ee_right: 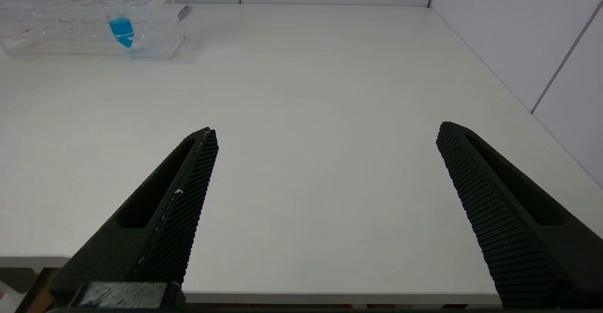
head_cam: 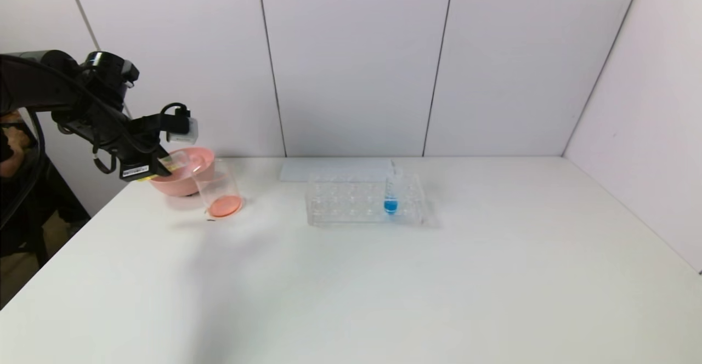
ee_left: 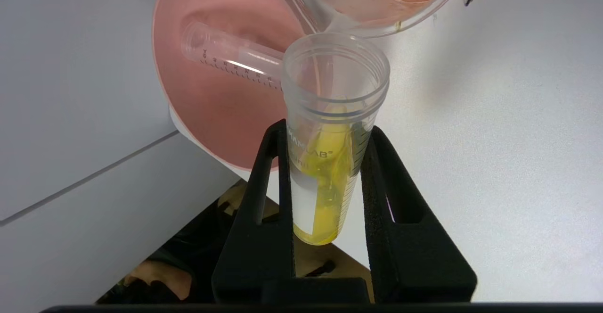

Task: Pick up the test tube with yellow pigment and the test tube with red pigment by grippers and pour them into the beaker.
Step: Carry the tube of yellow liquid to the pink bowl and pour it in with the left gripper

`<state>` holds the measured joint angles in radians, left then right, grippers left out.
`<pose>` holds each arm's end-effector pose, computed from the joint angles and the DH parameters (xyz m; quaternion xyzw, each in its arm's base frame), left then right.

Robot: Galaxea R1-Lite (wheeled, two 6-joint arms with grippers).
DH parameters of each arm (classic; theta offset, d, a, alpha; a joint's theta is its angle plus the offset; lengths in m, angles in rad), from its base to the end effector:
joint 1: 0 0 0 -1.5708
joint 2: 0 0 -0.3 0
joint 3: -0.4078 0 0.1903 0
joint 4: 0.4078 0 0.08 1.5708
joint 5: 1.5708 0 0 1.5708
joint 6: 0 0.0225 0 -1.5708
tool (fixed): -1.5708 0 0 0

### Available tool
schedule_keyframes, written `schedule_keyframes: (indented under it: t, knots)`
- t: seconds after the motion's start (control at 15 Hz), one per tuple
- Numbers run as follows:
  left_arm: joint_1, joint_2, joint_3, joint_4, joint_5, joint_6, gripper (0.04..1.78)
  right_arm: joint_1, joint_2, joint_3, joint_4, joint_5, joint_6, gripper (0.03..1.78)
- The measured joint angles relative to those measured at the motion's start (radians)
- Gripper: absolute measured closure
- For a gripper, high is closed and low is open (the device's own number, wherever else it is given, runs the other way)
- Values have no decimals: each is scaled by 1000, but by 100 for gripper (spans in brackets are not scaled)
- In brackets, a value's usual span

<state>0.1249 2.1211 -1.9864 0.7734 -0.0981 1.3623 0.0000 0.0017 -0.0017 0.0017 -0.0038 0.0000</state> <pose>0.4003 0.0480 0.2263 0.5279 0.3462 -0.2651 0.7288 -0.0228 -0.0001 0.0758 0.0000 0.0008 -0.0019 1.0000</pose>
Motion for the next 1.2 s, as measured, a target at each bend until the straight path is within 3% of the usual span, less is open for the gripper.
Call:
schedule_keyframes:
  t: [1.2]
  knots:
    - [-80,19,0,-34,120,3,138,0,0,0,0,0,0,11]
